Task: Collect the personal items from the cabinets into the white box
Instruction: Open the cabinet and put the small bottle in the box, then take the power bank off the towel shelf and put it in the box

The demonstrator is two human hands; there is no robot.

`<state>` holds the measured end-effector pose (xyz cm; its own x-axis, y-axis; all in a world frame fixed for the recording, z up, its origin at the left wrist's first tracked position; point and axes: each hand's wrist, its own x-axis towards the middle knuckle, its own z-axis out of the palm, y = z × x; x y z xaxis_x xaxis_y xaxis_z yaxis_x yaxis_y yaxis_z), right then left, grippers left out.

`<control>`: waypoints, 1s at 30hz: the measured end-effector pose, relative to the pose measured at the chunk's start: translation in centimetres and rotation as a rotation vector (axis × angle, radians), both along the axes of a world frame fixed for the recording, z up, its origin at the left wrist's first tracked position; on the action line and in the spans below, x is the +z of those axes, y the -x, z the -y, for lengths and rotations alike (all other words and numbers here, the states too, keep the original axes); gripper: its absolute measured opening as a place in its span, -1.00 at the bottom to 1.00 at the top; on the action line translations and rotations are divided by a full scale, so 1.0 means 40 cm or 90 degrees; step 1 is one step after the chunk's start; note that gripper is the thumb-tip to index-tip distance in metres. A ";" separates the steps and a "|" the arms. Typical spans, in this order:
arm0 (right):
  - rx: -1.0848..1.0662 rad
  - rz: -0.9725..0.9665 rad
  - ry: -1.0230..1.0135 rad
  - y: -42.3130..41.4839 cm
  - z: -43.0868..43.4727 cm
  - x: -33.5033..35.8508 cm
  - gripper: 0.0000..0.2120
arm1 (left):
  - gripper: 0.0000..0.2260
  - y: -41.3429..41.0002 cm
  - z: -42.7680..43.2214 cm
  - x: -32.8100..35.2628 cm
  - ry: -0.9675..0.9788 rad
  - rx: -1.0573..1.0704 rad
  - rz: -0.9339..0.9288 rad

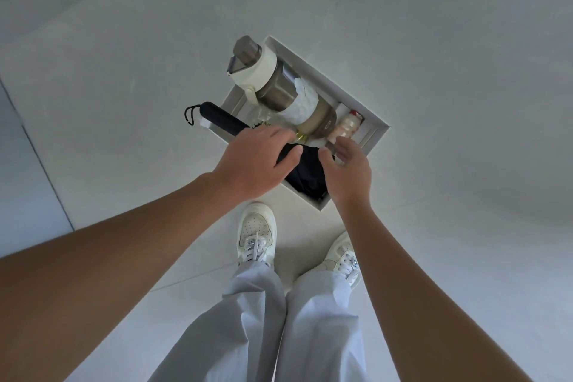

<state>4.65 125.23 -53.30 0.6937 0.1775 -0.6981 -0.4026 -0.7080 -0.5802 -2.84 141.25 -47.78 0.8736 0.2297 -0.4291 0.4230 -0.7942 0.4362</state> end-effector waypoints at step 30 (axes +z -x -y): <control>0.261 0.545 -0.095 -0.187 -0.172 1.797 -0.57 | -0.52 -0.149 -0.212 1.721 -0.234 -0.005 0.305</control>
<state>12.15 132.11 18.59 0.8218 0.5659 0.0657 0.4622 -0.5948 -0.6577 3.14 149.74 21.07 0.9523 0.2810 0.1188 0.2409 -0.9315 0.2726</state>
